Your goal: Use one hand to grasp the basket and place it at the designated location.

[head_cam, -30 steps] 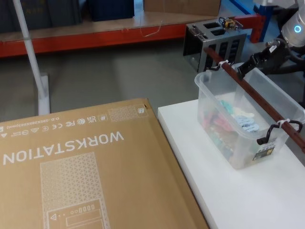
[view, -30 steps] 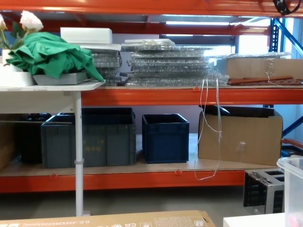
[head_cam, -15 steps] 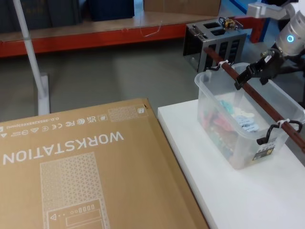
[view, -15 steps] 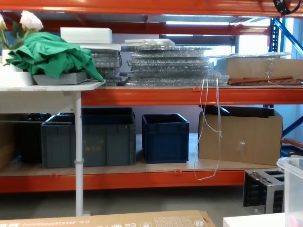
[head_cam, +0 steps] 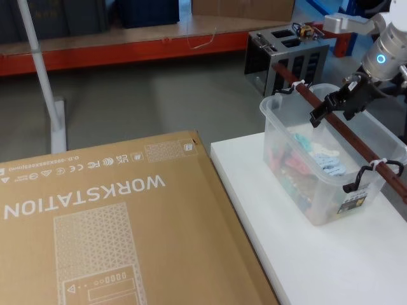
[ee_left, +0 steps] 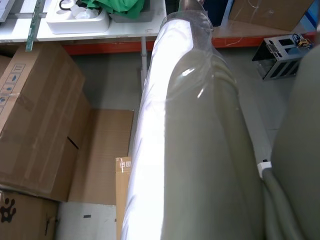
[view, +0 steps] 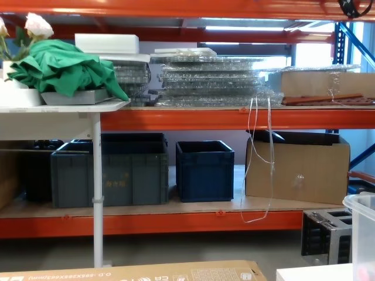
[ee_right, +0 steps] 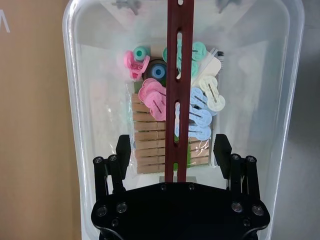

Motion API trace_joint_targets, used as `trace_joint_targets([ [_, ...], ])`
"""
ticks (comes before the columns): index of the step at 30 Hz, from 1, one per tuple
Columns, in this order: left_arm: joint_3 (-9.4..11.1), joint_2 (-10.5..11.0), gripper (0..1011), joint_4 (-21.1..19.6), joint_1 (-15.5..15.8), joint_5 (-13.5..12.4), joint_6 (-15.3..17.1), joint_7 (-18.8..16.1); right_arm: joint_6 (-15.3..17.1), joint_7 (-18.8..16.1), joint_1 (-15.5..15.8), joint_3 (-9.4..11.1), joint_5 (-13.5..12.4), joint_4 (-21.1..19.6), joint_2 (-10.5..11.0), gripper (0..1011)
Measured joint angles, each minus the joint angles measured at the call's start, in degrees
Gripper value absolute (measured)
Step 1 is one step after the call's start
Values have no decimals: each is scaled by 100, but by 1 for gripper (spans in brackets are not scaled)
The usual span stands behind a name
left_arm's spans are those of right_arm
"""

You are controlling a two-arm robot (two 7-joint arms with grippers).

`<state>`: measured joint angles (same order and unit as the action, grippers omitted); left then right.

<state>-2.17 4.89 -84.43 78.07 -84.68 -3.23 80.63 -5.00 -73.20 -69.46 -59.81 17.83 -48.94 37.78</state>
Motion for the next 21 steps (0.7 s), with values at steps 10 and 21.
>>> trace_joint_targets([
  [10,-1,0,0,0,0,0,0,0,-14,-20,-12,-35,-1,103,-49,994],
  [21,1,0,0,0,0,0,0,0,-14,28,-3,-16,-14,99,-23,705],
])
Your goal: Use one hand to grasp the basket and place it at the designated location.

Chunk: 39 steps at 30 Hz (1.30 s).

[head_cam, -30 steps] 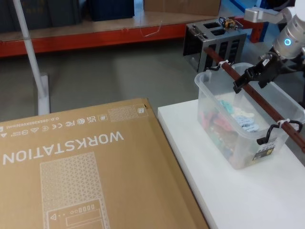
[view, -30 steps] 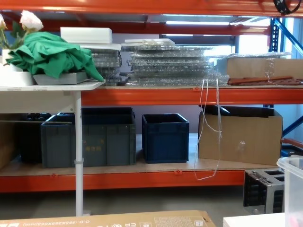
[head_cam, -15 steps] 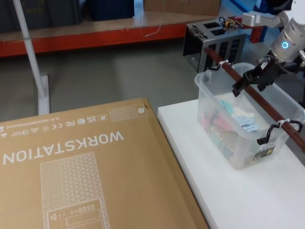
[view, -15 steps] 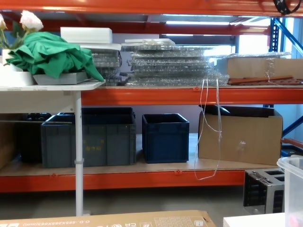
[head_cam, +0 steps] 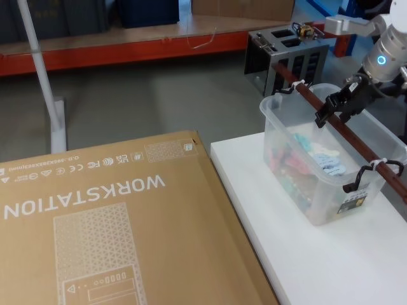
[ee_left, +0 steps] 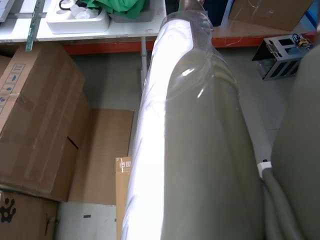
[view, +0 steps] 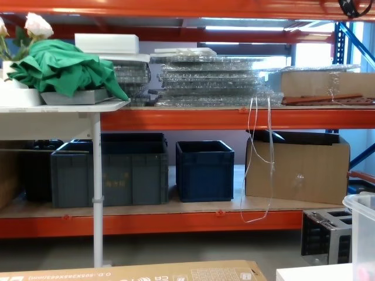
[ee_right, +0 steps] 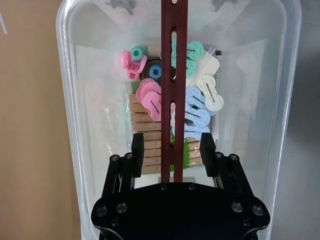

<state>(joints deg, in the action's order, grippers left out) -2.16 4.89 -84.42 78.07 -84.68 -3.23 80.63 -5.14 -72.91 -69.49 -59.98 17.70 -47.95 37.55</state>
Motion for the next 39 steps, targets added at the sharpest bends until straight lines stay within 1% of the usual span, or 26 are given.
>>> trace_joint_targets([
  [2,-1,0,0,0,0,0,0,0,-4,4,0,1,0,3,0,675],
  [3,-1,0,0,0,0,0,0,0,-12,8,0,2,0,18,-4,604],
  [5,-2,0,0,0,0,0,0,0,-15,11,-3,3,0,28,-6,565],
  [6,0,0,0,0,0,0,0,0,-17,16,-6,6,0,34,-6,504],
  [7,0,0,0,0,0,0,0,0,-19,19,-8,7,1,39,-6,481],
  [9,0,0,0,0,0,0,0,0,-28,24,-16,9,4,64,-13,399],
  [12,-2,0,0,0,0,0,0,0,-32,28,-23,17,0,77,-15,337],
  [13,0,0,0,0,0,0,0,0,-35,30,-26,20,0,81,-16,277],
  [15,-2,0,0,0,0,0,0,0,-44,31,-27,25,4,91,-16,239],
  [29,0,0,0,0,0,0,0,0,-77,33,-30,61,-25,96,-4,237],
  [39,0,0,0,0,0,0,0,0,17,-1,-49,108,-66,-315,148,237],
])
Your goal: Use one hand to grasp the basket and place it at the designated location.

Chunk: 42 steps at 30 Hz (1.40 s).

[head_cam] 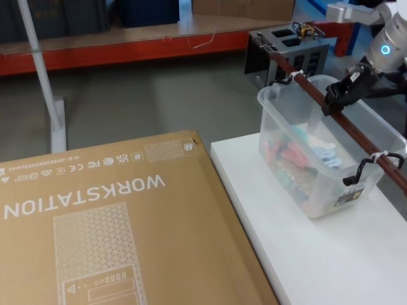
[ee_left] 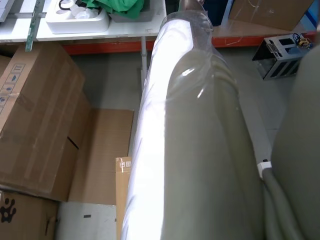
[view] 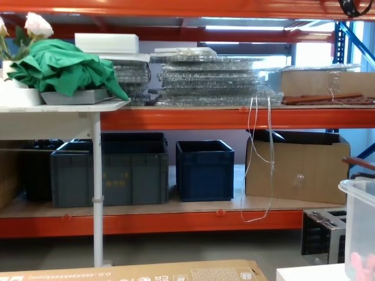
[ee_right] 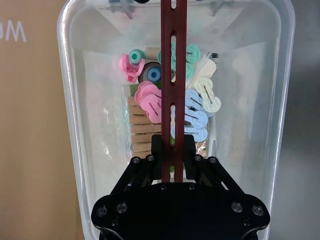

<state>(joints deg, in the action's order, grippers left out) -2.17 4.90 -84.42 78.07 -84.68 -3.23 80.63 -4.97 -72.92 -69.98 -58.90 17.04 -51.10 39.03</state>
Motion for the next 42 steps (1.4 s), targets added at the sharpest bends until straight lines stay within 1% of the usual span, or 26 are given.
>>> trace_joint_targets([
  [2,0,0,0,0,0,0,0,0,58,-31,-17,8,-9,-153,60,238],
  [6,-1,0,0,0,0,0,0,0,91,-46,-27,11,-16,-249,99,237],
  [18,1,0,0,0,0,1,0,0,164,-73,-158,70,-50,-784,296,238],
  [22,-3,0,0,0,0,0,0,0,164,-61,-193,78,-51,-874,321,237],
  [28,0,0,0,0,0,0,0,0,48,-41,-359,52,4,-1087,277,237],
  [35,0,0,0,0,0,0,0,0,-89,-27,-475,-17,55,-1321,207,238],
  [42,-3,0,0,0,0,-1,0,0,-181,-19,-544,-91,73,-1499,183,238],
])
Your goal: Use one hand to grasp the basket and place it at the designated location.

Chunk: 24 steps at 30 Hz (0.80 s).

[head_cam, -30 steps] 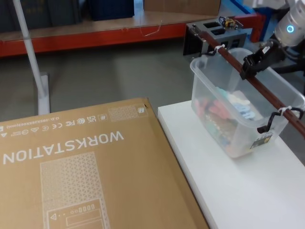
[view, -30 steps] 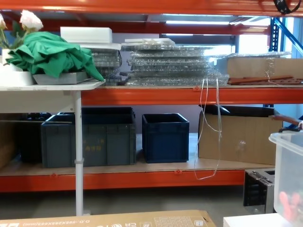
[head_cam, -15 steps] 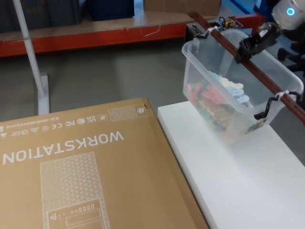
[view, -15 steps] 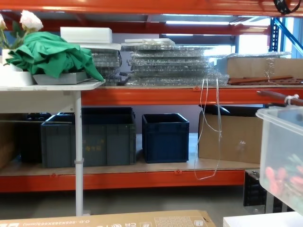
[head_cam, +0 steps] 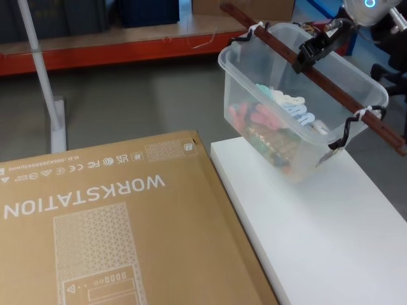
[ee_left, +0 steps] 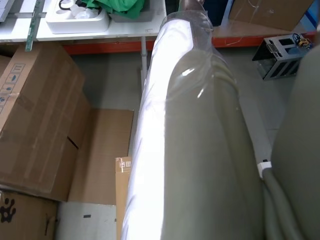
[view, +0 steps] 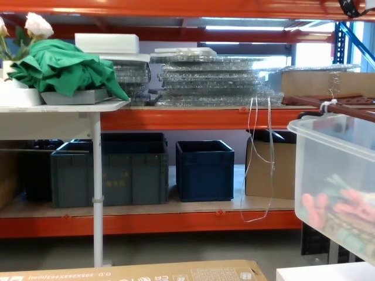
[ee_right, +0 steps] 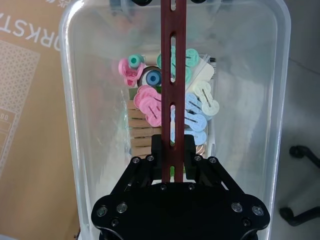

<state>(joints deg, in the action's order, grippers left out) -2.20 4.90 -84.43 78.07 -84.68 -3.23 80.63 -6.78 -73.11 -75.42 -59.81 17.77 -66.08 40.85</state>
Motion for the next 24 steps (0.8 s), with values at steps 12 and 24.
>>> trace_joint_targets([
  [12,4,0,0,0,0,1,0,0,-262,-41,-111,-250,15,-635,-120,238],
  [24,2,0,0,0,0,1,0,0,-559,-98,-228,-555,11,-1064,-305,237],
])
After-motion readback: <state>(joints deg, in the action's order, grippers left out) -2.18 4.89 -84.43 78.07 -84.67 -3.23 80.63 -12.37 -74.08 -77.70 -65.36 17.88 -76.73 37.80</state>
